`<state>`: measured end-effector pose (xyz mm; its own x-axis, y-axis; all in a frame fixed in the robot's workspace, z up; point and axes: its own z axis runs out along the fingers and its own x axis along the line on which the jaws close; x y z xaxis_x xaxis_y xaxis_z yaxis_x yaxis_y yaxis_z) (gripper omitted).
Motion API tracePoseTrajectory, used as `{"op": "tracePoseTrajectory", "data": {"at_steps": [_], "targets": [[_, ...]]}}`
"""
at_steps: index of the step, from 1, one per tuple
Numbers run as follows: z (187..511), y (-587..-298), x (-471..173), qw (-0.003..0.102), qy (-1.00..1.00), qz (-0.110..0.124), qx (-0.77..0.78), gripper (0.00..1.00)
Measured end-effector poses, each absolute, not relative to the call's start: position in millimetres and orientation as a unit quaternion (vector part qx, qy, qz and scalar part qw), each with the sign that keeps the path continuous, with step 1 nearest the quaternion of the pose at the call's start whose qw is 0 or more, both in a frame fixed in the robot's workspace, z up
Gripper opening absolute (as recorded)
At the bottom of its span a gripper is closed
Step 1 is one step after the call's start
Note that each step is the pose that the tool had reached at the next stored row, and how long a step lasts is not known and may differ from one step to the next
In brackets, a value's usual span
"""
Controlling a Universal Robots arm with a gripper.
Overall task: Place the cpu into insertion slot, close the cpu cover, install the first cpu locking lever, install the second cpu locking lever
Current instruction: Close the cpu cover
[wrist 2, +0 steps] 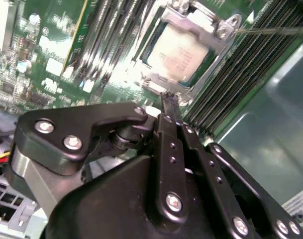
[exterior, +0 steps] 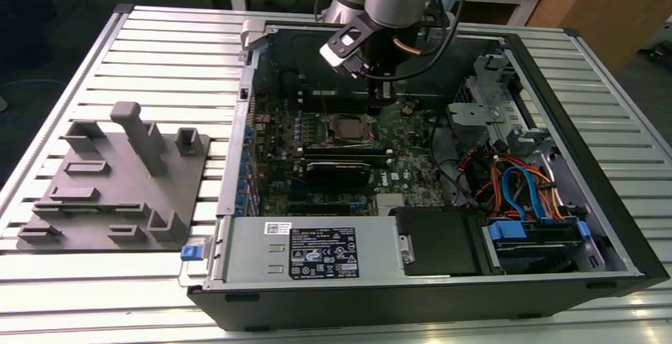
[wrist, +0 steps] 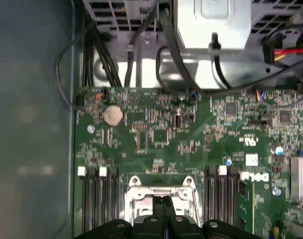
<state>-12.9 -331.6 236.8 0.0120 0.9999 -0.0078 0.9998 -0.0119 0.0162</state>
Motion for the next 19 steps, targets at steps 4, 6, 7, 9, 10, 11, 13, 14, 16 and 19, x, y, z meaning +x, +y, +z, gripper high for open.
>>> {"op": "tracePoseTrajectory", "data": {"at_steps": [4,6,7,9,10,11,13,14,16,19], "targets": [[234.5,-332.0,-26.4,0.009,0.703,0.003,0.711,0.11],[233.3,-332.1,-33.0,0.009,0.704,0.003,0.710,0.11],[232.7,-332.0,-36.4,0.008,0.704,0.003,0.710,0.11],[231.4,-332.0,-39.7,0.008,0.705,0.002,0.709,0.11],[230.6,-332.0,-40.2,0.007,0.707,0.002,0.707,0.11],[229.5,-332.1,-40.6,0.007,0.710,0.002,0.704,0.11],[227.5,-332.2,-42.3,0.005,0.714,0.003,0.700,0.11],[226.9,-332.2,-44.0,0.005,0.715,0.004,0.699,0.11],[226.3,-332.1,-47.0,0.005,0.715,0.004,0.700,0.11],[225.3,-332.1,-49.5,0.005,0.714,0.004,0.700,0.11]]}}
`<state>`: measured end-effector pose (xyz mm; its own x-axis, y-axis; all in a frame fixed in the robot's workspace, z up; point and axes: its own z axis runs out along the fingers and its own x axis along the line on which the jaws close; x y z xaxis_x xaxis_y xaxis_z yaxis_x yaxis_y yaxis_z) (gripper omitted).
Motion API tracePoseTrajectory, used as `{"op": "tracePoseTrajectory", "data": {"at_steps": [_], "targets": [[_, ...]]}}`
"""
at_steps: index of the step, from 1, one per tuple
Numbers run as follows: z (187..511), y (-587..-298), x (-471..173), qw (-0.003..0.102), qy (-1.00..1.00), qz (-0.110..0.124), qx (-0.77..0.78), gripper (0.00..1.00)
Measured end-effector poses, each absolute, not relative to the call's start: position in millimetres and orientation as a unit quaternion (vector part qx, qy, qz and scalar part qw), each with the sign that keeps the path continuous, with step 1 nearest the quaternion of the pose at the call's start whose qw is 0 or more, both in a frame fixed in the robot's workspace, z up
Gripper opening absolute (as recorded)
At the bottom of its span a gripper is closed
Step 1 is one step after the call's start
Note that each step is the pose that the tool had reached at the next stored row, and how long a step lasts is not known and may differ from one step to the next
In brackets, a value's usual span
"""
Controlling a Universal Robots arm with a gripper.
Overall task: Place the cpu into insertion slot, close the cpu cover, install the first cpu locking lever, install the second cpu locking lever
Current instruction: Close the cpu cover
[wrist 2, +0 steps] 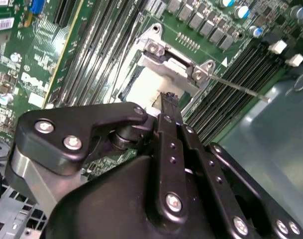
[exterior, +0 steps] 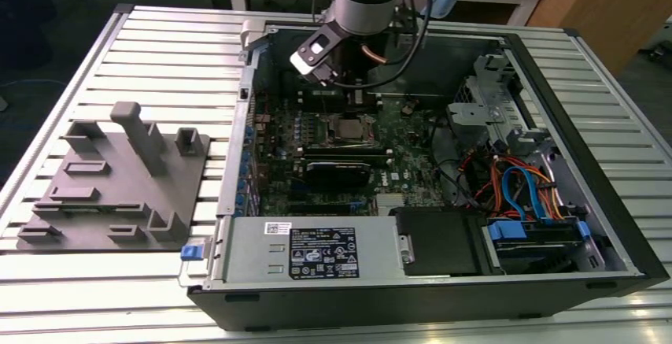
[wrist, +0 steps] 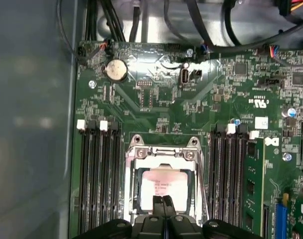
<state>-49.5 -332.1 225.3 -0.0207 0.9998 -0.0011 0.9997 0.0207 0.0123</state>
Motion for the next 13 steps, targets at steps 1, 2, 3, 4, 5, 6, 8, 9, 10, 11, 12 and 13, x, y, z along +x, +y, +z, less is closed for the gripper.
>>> {"op": "tracePoseTrajectory", "data": {"at_steps": [1,2,3,4,5,6,8,9,10,11,12,13], "targets": [[225.0,-332.2,-50.0,0.005,0.714,0.004,0.700,0.11],[224.9,-332.2,-50.6,0.005,0.714,0.004,0.700,0.11],[224.7,-332.2,-51.0,0.005,0.714,0.004,0.700,0.11],[224.5,-332.6,-51.6,0.005,0.714,0.004,0.700,0.11],[223.9,-332.9,-52.6,0.005,0.714,0.004,0.700,0.11],[223.4,-333.1,-53.7,0.005,0.715,0.004,0.699,0.11],[222.3,-333.7,-56.4,0.005,0.715,0.004,0.699,0.11],[221.7,-334.0,-57.5,0.005,0.715,0.004,0.699,0.11],[221.5,-334.1,-57.6,0.004,0.715,0.003,0.699,0.11],[221.4,-334.1,-57.6,0.001,0.715,0.000,0.699,0.11],[221.2,-334.2,-57.7,-0.001,0.715,-0.002,0.699,0.11],[220.6,-334.2,-57.8,-0.002,0.715,-0.003,0.699,0.11]]}}
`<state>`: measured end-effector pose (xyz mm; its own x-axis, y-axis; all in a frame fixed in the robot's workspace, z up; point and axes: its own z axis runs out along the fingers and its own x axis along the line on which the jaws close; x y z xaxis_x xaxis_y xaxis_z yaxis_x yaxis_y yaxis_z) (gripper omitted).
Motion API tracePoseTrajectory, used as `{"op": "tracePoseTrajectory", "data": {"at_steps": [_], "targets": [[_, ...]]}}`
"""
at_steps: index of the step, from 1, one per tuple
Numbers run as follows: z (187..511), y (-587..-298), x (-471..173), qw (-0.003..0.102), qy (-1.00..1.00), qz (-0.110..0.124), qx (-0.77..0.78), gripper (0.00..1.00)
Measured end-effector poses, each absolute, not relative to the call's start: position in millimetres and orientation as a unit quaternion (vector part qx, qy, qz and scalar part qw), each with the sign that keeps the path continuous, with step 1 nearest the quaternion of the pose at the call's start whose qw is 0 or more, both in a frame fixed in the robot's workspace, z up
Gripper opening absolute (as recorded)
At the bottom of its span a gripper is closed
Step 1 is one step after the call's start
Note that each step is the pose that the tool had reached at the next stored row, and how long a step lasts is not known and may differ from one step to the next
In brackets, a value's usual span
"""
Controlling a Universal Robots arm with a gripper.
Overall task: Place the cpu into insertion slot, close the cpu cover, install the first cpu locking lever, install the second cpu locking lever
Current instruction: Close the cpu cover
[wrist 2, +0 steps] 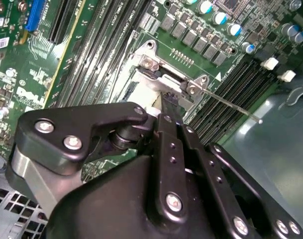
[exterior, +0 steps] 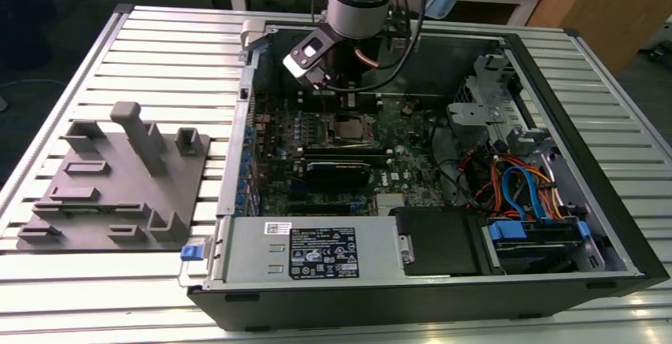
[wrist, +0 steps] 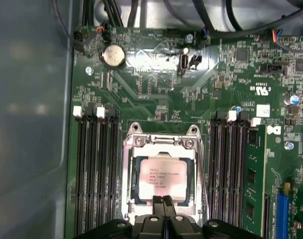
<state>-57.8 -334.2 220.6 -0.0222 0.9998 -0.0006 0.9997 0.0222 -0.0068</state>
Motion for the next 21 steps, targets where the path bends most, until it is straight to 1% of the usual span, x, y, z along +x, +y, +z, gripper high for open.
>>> {"op": "tracePoseTrajectory", "data": {"at_steps": [21], "targets": [[199.0,-334.5,-64.4,0.004,-0.715,0.003,-0.699,0.11]]}}
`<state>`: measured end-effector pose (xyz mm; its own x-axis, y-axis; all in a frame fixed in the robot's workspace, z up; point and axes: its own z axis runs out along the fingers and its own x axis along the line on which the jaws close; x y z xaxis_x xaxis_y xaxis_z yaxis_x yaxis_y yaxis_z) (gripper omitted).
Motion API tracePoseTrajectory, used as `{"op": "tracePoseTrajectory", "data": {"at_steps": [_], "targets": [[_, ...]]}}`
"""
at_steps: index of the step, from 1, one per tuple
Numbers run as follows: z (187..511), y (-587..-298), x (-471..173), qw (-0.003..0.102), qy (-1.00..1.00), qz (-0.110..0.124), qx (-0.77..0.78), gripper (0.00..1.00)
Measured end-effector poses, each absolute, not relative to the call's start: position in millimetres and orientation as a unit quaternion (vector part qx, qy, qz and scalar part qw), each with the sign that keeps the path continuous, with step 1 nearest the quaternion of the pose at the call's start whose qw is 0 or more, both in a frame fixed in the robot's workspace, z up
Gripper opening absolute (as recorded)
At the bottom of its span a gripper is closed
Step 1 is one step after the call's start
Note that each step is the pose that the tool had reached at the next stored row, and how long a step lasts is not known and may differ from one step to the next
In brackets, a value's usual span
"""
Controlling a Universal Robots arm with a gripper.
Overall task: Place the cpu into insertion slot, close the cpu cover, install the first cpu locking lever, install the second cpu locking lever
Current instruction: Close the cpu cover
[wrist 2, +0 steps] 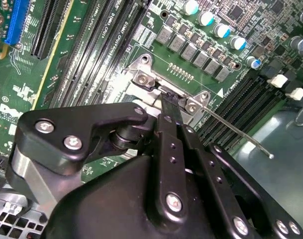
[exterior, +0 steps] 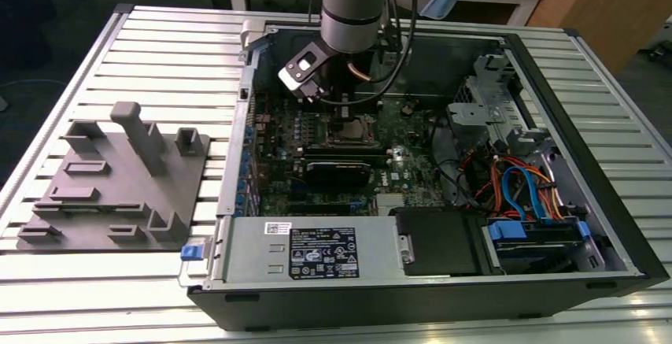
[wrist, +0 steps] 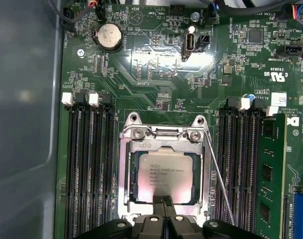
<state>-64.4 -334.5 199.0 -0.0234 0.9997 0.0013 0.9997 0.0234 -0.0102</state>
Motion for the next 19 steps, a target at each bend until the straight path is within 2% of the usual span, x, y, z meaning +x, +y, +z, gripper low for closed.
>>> {"op": "tracePoseTrajectory", "data": {"at_steps": [19], "targets": [[197.3,-334.6,-66.0,0.003,-0.715,0.003,-0.699,0.11]]}}
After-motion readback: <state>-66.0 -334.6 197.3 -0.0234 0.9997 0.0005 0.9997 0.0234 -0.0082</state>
